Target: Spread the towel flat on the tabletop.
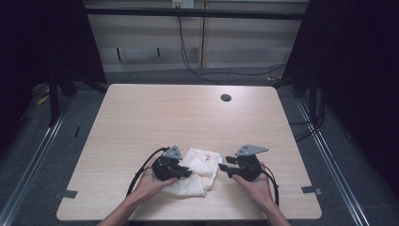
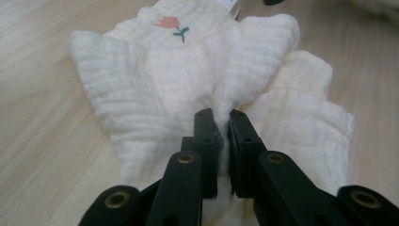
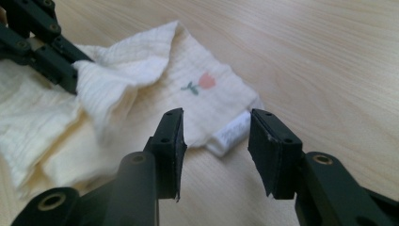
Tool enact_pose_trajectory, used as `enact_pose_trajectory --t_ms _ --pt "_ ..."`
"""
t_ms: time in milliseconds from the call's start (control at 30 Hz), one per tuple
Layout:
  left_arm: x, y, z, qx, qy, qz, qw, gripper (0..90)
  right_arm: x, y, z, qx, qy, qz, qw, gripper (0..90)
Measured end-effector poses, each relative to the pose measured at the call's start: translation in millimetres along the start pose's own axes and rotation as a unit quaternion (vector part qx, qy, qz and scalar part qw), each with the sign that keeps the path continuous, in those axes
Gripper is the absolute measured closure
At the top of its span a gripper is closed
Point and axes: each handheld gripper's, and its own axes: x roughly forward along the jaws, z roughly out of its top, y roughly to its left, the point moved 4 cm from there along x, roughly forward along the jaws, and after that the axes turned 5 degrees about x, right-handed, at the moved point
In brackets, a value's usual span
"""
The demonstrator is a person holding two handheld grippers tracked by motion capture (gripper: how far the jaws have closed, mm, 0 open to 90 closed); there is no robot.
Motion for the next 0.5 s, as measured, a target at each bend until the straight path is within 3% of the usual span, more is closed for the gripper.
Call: enact_pose_trajectory --t_ms 133,233,500 --pt "4.6 -10.9 2.3 0.022 -0.001 -0.024 0.9995 83.8 2.3 -4.2 1.2 0.003 0.0 -0.002 1.0 54.8" --pt "5.5 -15.4 3.6 0.033 0.005 -0.024 0.9992 82.9 4.5 -7.4 -1.4 0.003 0.008 -0.006 0.9999 53.9" --pt "1.0 -13.9 4.3 0.017 -0.013 -0.028 0.9994 73.5 9.0 -14.4 -3.9 0.0 0.014 -0.019 0.9997 53.3"
